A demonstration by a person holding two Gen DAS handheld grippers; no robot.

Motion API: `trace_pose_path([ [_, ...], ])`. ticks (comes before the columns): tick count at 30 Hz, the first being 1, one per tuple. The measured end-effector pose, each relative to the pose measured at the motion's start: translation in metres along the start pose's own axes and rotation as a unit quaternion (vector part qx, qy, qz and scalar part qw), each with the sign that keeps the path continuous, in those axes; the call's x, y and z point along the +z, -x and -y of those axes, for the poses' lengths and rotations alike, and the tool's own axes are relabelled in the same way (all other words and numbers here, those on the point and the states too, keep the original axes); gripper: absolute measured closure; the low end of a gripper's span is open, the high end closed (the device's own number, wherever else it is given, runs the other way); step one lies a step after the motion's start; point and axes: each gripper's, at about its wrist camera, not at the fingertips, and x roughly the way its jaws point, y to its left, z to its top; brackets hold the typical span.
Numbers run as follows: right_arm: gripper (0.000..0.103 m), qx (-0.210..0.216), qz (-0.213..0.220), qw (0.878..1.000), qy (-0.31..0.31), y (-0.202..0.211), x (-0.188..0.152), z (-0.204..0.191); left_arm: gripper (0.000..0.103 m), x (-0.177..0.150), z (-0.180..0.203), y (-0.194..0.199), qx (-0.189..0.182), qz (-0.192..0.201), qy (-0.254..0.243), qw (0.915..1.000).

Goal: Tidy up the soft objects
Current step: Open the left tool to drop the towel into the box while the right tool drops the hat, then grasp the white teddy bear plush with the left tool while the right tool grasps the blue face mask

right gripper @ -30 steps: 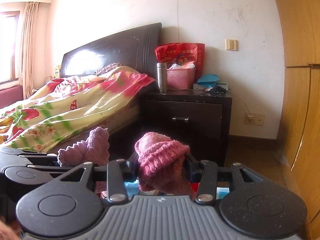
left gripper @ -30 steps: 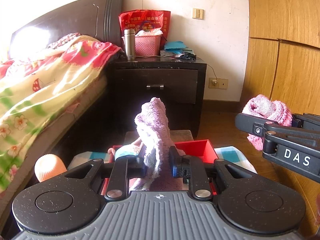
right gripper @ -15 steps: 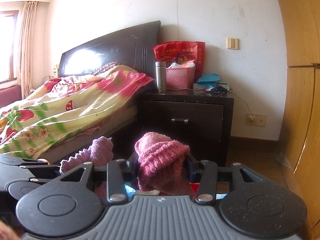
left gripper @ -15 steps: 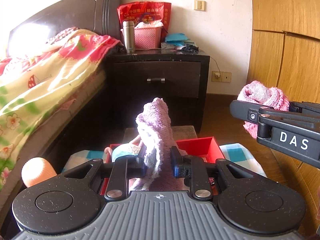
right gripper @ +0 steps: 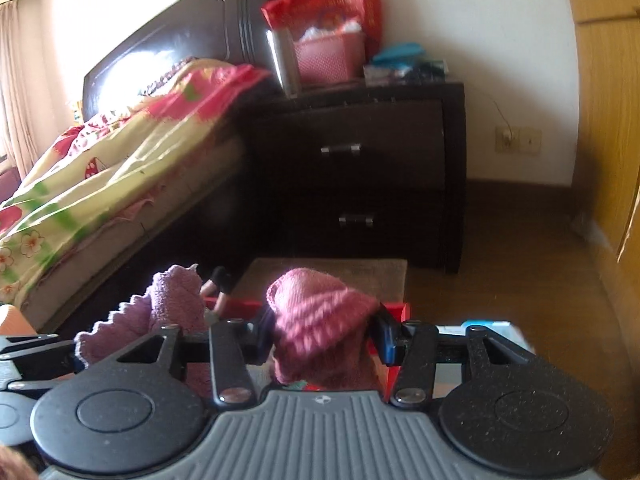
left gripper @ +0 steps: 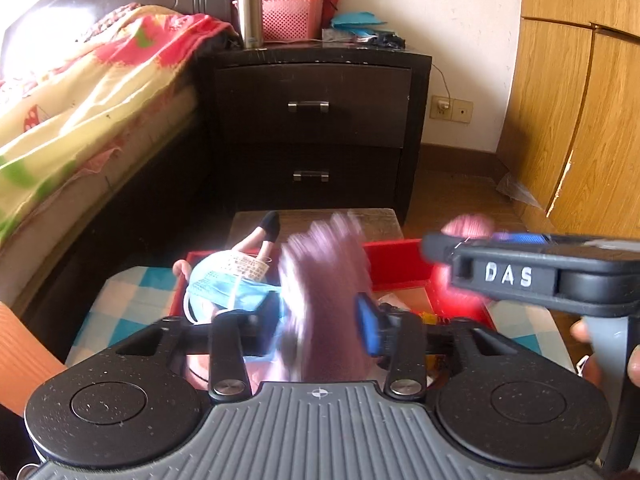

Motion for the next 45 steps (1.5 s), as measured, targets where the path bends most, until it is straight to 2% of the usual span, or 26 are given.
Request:
trace_pose_path([
  [1, 0.05, 0.005, -0.006, 1.0, -0.003, -0.004, -0.001, 0.002, 0.047, 0.0, 0.0, 0.0, 0.003, 0.002, -0.001, 1.0],
  [2, 0.046, 0.009, -0.007, 1.0, -0.008, -0.006, -0.002, 0.004, 0.043, 0.0, 0.0, 0.0, 0.006, 0.003, -0.002, 1.0],
  [9, 0.045, 0.008, -0.013, 0.999, -0.045, 0.011, 0.001, 0.02, 0.031, -0.004, 0.0, 0.015, -0.018, -0.005, 0.006, 0.9998],
  [13, 0.041, 0.004, -0.015, 0.997, -0.074, 0.033, 0.004, 0.031, 0.026, -0.019, 0.013, 0.025, -0.065, -0.034, -0.004, 0.9973],
  [18, 0.039, -0.012, -0.023, 0.997, -0.078, 0.059, 0.003, 0.035, 0.026, -0.043, 0.044, 0.028, -0.11, -0.069, -0.052, 0.9901],
  [23, 0.032, -0.04, -0.042, 0.996, -0.065, 0.086, -0.008, 0.037, 0.023, -0.064, 0.074, 0.021, -0.16, -0.106, -0.115, 0.9747],
  [27, 0.032, -0.072, -0.078, 0.992, -0.068, 0.1, -0.028, 0.05, 0.023, -0.082, 0.09, 0.003, -0.163, -0.133, -0.138, 0.9679],
  [31, 0.032, -0.09, -0.109, 0.984, -0.108, 0.109, -0.053, 0.074, 0.022, -0.105, 0.106, -0.009, -0.14, -0.148, -0.183, 0.9617],
  [33, 0.032, -0.102, -0.128, 0.979, -0.117, 0.107, -0.065, 0.083, 0.02, -0.107, 0.106, -0.013, -0.138, -0.152, -0.176, 0.9628],
  [35, 0.032, -0.114, -0.143, 0.976, -0.121, 0.103, -0.075, 0.09, 0.024, -0.107, 0.104, -0.013, -0.141, -0.156, -0.168, 0.963],
  [41, 0.032, -0.085, -0.181, 0.963, -0.179, 0.087, -0.097, 0.107, 0.035, -0.119, 0.106, -0.006, -0.134, -0.157, -0.179, 0.9618],
  [45, 0.032, -0.077, -0.208, 0.956, -0.194, 0.068, -0.111, 0.104, 0.041, -0.121, 0.095, 0.005, -0.135, -0.168, -0.166, 0.9622],
])
